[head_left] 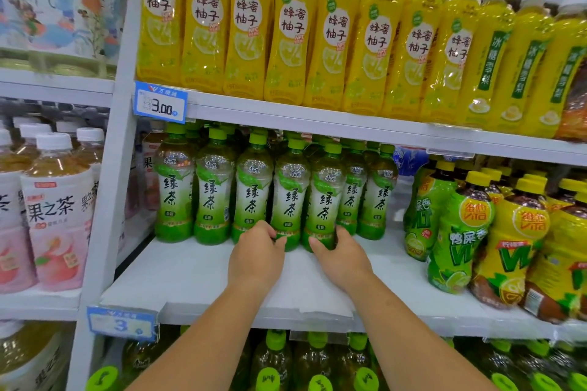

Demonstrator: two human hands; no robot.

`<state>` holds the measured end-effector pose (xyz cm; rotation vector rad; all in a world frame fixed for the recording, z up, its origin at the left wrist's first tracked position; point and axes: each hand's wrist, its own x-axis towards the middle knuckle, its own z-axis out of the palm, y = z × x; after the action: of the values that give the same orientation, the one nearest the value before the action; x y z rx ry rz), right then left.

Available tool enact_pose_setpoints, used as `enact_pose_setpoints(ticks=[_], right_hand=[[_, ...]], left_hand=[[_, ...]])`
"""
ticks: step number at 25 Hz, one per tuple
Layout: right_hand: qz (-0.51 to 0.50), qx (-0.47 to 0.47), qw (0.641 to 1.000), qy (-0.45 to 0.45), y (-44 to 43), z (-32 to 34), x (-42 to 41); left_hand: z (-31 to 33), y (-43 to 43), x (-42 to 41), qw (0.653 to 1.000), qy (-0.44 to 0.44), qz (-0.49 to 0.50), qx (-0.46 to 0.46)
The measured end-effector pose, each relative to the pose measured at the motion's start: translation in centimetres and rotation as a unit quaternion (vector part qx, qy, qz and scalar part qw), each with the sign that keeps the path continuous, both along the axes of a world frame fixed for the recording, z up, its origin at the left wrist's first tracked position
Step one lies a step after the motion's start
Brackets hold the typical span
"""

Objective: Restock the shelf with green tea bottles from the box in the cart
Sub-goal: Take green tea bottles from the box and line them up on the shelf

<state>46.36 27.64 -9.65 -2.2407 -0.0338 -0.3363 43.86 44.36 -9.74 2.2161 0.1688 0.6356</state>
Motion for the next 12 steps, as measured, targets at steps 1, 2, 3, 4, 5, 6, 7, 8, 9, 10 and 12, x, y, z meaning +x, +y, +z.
enact_pose_setpoints(ticks=[1, 2, 3, 4, 5, 6, 7, 8, 9, 10, 12], right_hand=[[-0.004, 0.028, 1.0, -0.006, 0.0, 0.1, -0.1], [-0.009, 0.059, 0.998, -0.013, -0.1, 0.2, -0.2], [-0.015, 0.084, 0.996, -0.018, -0.1, 0.3, -0.3], [-0.017, 0.098, 0.995, -0.019, -0.1, 0.5, -0.4], [-0.016, 0.103, 0.994, -0.02, -0.1, 0.6, -0.5], [-0.011, 0.099, 0.995, -0.021, -0.1, 0.6, -0.6], [-0.006, 0.095, 0.995, -0.021, 0.0, 0.6, -0.8], [0.002, 0.088, 0.996, -0.02, 0.1, 0.6, -1.0], [0.011, 0.082, 0.996, -0.018, 0.1, 0.6, -1.2], [0.022, 0.074, 0.997, -0.017, 0.0, 0.7, -1.5], [0.039, 0.057, 0.998, -0.004, -0.1, 1.2, -2.3]], left_hand=[[0.0, 0.0, 0.0, 1.0, -0.004, -0.003, -0.002], [0.0, 0.0, 0.0, 1.0, -0.007, -0.007, -0.008], [0.1, 0.0, 0.0, 1.0, -0.01, -0.011, -0.018], [0.2, 0.0, 0.0, 0.999, -0.013, -0.015, -0.027], [0.4, -0.1, -0.1, 0.999, -0.016, -0.019, -0.035], [0.5, -0.1, -0.1, 0.999, -0.02, -0.023, -0.041], [0.6, -0.2, -0.2, 0.998, -0.021, -0.028, -0.045], [0.7, -0.2, -0.4, 0.998, -0.021, -0.032, -0.048], [0.8, -0.2, -0.6, 0.998, -0.019, -0.036, -0.05], [0.8, -0.3, -0.7, 0.998, -0.021, -0.038, -0.052], [1.0, -0.3, -0.8, 0.997, -0.021, -0.041, -0.055]])
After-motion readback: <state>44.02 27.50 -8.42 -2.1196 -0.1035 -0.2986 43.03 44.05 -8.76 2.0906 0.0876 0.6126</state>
